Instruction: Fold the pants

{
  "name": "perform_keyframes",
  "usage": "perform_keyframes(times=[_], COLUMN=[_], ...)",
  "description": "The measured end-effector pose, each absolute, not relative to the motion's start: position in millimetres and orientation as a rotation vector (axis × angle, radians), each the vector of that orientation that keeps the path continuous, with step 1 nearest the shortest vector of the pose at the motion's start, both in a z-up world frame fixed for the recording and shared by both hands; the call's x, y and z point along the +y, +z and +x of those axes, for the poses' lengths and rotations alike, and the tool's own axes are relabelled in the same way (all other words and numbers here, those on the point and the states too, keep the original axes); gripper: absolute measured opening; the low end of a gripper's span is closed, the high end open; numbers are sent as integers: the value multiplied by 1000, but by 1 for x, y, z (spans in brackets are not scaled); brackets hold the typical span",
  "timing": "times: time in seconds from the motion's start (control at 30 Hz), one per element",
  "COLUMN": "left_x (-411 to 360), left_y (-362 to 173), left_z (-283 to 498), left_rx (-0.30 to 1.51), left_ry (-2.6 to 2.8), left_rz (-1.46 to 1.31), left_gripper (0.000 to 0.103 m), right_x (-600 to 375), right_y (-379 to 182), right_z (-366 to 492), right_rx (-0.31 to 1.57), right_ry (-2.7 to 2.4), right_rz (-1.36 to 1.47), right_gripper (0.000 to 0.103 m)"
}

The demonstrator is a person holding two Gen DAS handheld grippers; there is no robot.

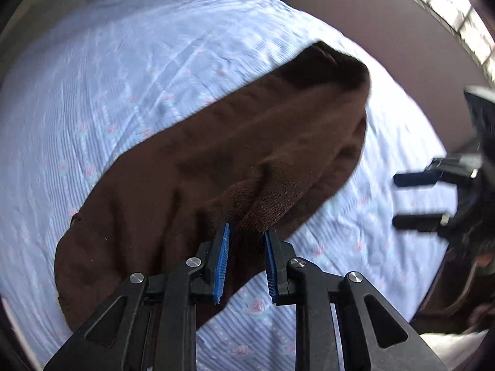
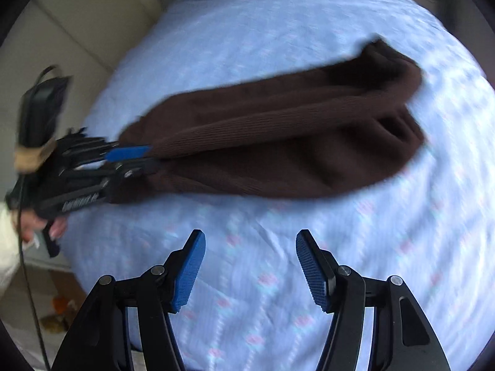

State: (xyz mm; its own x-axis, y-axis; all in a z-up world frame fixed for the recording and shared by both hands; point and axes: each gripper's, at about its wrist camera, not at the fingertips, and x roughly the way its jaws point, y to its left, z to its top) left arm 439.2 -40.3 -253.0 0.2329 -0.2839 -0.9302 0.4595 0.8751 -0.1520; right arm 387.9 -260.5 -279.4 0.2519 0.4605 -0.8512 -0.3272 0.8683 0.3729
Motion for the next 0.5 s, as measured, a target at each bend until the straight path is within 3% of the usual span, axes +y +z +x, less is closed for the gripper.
perform_keyframes(times=[0.5], left_x=[1], left_y=[-244], left_z=[464], left_rx=[1283], left_ry=[-530], left_rz=[-30], left_gripper=[21], right_x=[-136], right_y=[-291], right_z=[462], right_rx=[1187], right_ry=[994], right_rz=[-134], right_gripper=[62])
